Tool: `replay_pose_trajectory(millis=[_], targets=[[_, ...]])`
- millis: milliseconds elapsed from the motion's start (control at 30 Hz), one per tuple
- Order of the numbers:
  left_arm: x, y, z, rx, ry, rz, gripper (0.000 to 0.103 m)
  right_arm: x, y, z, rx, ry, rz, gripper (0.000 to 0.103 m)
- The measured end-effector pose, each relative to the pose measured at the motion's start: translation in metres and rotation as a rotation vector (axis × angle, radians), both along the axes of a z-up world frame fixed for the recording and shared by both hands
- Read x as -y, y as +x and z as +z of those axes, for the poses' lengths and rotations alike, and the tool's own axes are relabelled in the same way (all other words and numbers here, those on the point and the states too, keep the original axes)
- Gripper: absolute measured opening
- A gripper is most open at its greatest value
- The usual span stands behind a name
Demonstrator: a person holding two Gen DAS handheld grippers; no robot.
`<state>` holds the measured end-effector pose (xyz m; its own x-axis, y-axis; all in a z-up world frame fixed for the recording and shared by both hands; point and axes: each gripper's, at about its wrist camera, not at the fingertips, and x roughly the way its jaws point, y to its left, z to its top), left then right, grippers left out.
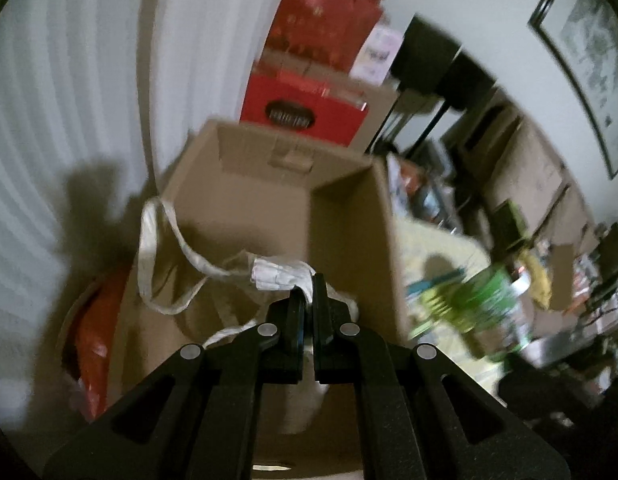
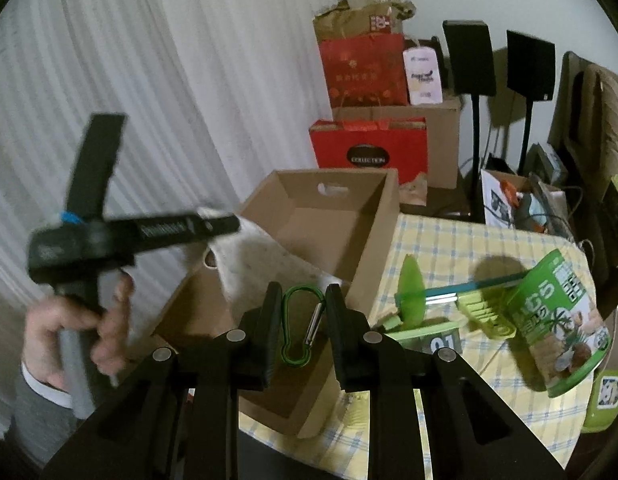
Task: Organize objects
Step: 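Lower the floral bag into the cardboard box and open both tools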
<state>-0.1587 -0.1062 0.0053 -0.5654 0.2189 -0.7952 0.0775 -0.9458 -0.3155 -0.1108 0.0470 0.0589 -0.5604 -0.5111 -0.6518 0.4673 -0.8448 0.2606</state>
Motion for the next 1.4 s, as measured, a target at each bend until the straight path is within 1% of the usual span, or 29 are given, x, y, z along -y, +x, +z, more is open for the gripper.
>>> replay_pose_trajectory(millis=[33,133,200,267,333,433,500,600,667,700,733,867,933,967,1033,1067,1100,1133,1233,1300,1367,1400], targets=[[-0.002,-0.001,-0.012,0.032,-0.033,-0.001,0.003,0.001,-0.001,-0.003,0.005,0.002,0.002,0.022],[-0.006,-0.001,-0.032,0.084,-0.102,-0.004,0.003,0.004,-0.004,-0.009,0.015,0.010,0.009,0.022],[-0.004,0.002,-0.039,0.105,-0.117,0.001,0.004,0.007,-0.003,-0.013,0.020,0.011,0.013,0.022],[-0.004,0.010,-0.042,0.108,-0.124,0.003,0.012,0.010,-0.003,-0.017,0.026,0.013,0.019,0.022],[-0.004,0.017,-0.039,0.093,-0.142,0.005,0.033,0.013,-0.003,-0.019,0.030,0.015,0.022,0.022],[-0.009,0.032,-0.026,0.042,-0.200,0.017,0.049,0.016,-0.003,-0.022,0.032,0.015,0.024,0.022],[-0.010,0.040,-0.016,0.008,-0.227,0.019,0.051,0.017,-0.003,-0.023,0.028,0.015,0.019,0.022],[-0.008,0.051,-0.004,-0.028,-0.250,0.027,0.051,0.019,-0.004,-0.023,0.020,0.019,0.012,0.022],[-0.007,0.059,0.001,-0.047,-0.255,0.030,0.057,0.021,-0.005,-0.024,0.018,0.023,0.008,0.022],[-0.006,0.061,0.004,-0.054,-0.256,0.033,0.064,0.023,-0.006,-0.025,0.017,0.023,0.009,0.022],[-0.005,0.065,0.007,-0.068,-0.255,0.036,0.067,0.023,-0.006,-0.024,0.018,0.023,0.010,0.022],[0.001,0.074,0.012,-0.084,-0.247,0.048,0.069,0.031,-0.009,-0.029,0.025,0.030,0.019,0.022],[0.006,0.079,0.014,-0.095,-0.237,0.064,0.076,0.036,-0.010,-0.033,0.030,0.031,0.026,0.022],[0.008,0.079,0.015,-0.102,-0.233,0.074,0.078,0.038,-0.011,-0.035,0.031,0.027,0.029,0.022],[0.014,0.081,0.016,-0.111,-0.224,0.094,0.080,0.041,-0.014,-0.038,0.030,0.024,0.025,0.025],[0.016,0.082,0.016,-0.111,-0.219,0.099,0.080,0.042,-0.016,-0.039,0.031,0.027,0.020,0.030],[0.019,0.083,0.015,-0.111,-0.209,0.102,0.080,0.042,-0.018,-0.040,0.030,0.024,0.011,0.040],[0.020,0.083,0.015,-0.109,-0.201,0.104,0.081,0.042,-0.018,-0.040,0.032,0.023,0.004,0.043],[0.023,0.085,0.012,-0.110,-0.193,0.106,0.087,0.037,-0.020,-0.039,0.034,0.018,-0.005,0.043],[0.023,0.085,0.013,-0.117,-0.198,0.107,0.088,0.034,-0.018,-0.037,0.029,0.023,-0.011,0.043],[0.021,0.086,0.013,-0.127,-0.201,0.104,0.089,0.028,-0.016,-0.033,0.020,0.025,-0.023,0.049],[0.019,0.086,0.013,-0.131,-0.203,0.101,0.091,0.025,-0.015,-0.032,0.016,0.027,-0.030,0.055]])
